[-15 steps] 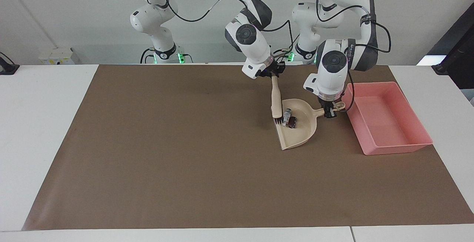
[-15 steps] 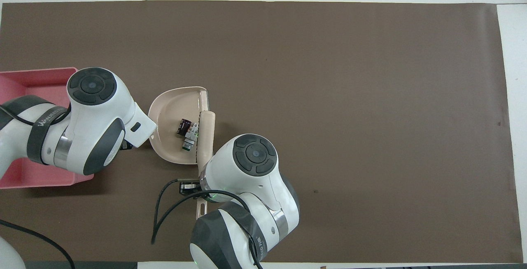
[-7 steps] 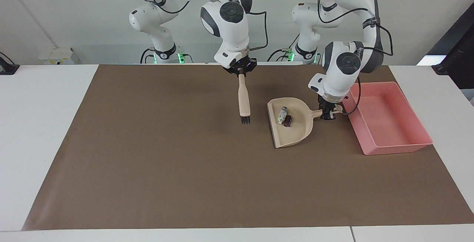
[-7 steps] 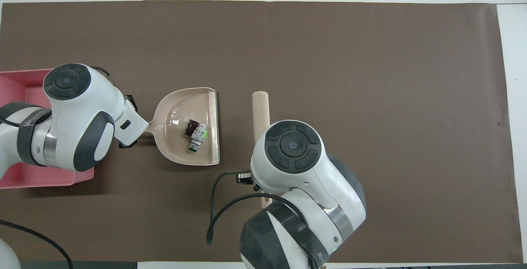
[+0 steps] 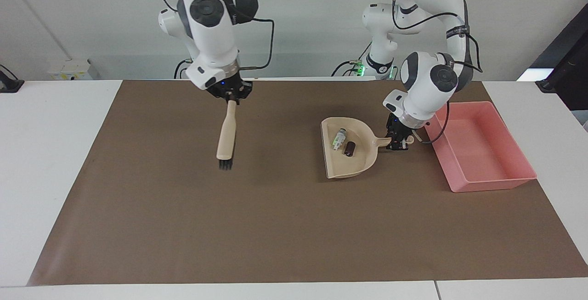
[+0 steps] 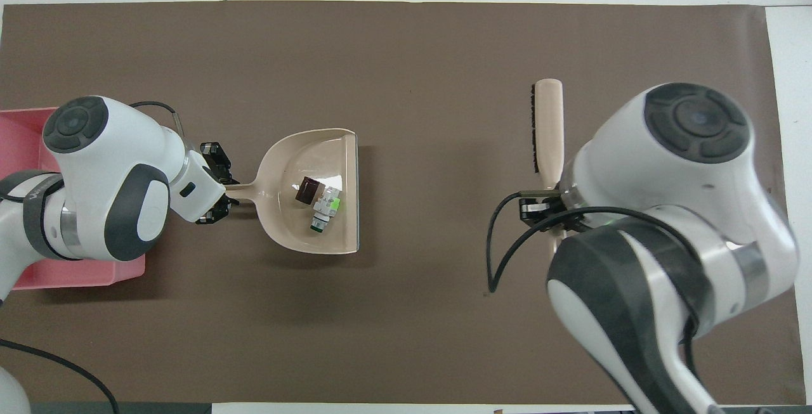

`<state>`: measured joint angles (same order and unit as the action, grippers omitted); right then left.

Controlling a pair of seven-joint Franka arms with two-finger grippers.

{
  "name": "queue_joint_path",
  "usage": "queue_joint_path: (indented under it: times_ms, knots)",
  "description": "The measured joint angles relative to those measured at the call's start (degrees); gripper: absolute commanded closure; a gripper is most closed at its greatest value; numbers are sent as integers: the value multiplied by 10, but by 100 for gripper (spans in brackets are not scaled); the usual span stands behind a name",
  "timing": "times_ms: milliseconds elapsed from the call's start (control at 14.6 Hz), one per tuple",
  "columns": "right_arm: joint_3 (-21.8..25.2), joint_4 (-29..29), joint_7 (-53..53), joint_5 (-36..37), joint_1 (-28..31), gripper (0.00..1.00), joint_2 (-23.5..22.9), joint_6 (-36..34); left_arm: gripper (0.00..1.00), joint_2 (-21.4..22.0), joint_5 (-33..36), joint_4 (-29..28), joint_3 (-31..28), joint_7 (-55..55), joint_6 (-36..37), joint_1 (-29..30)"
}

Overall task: Clean e-waste and dump in bin
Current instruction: 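Lift the dustpan over the pink bin while the right gripper returns the brush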

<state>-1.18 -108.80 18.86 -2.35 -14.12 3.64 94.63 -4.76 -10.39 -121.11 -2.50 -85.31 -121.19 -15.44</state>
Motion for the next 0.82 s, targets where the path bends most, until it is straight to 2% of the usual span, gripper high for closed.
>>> queue_joint_path:
  times_ms: [344,619,825]
  knots:
    - [2,-11,-169,41,168,100,-3,-26,100,0,-159,0,0,-84,7,32]
    - [1,-23,-248,68,231,100,-35,-10,100,0,-257,20,-1,-118,73,71]
    - [0,-59,-276,71,260,100,-61,65,100,-3,-280,63,-2,-139,142,123]
